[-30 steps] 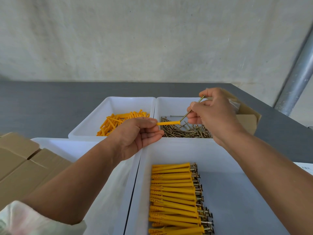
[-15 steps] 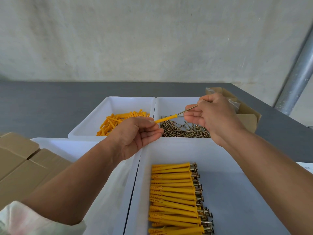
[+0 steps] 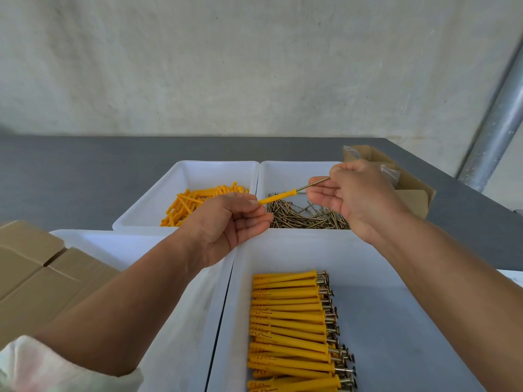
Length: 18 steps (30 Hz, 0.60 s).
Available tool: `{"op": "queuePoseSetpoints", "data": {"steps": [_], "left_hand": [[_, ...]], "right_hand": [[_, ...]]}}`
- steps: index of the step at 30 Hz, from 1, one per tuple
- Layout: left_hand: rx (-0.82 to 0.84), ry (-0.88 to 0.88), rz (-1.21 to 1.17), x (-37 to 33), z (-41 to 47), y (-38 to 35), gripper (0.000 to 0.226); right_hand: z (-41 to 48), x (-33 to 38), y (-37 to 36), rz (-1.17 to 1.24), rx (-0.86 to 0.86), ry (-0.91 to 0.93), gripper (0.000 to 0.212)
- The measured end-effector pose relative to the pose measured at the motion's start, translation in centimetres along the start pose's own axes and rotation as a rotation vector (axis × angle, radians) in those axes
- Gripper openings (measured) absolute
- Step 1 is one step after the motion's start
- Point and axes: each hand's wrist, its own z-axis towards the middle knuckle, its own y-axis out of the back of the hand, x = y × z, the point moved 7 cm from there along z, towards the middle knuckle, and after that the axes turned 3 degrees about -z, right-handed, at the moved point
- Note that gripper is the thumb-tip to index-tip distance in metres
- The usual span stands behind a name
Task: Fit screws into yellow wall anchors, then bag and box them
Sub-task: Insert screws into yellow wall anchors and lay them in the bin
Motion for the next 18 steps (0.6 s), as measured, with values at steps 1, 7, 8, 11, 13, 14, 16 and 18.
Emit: {"op": "queuePoseSetpoints", "data": {"steps": [1,7,8,11,13,14,16,18], "left_hand": [[0.0,-0.002,0.003,0.0,0.0,0.0,0.011],[0.004,-0.015,0.036,0.0,0.0,-0.2,0.011],[0.003,-0.015,0.04,0.1,0.0,-0.2,0.011],[0.009,-0.015,0.058,0.1,0.0,-0.2,0.012],[0.016,-0.018,0.085,0.1,0.1,-0.2,0.011],[0.02,-0.019,0.105,0.1,0.1,-0.2,0.011],[0.025,-0.021,0.142,0.1,0.1,-0.3,0.011],[0.024,-0.024,0.164,0.2,0.1,-0.3,0.011]], "right_hand": [[0.0,-0.1,-0.1,-0.011,0.007,-0.004,0.012],[0.0,-0.8,-0.5,-0.114,0.067,-0.036,0.007],[0.0,-0.9,-0.5,-0.154,0.078,-0.044,0.006],[0.1,-1.3,-0.4,-0.313,0.116,-0.047,0.006],[0.0,-1.4,-0.4,-0.443,0.149,-0.042,0.007],[0.0,-1.5,-0.4,-0.501,0.168,-0.039,0.009],[-0.2,-1.5,-0.6,-0.584,0.206,-0.032,0.012],[-0.4,-1.4,-0.7,-0.654,0.236,-0.023,0.016]]}}
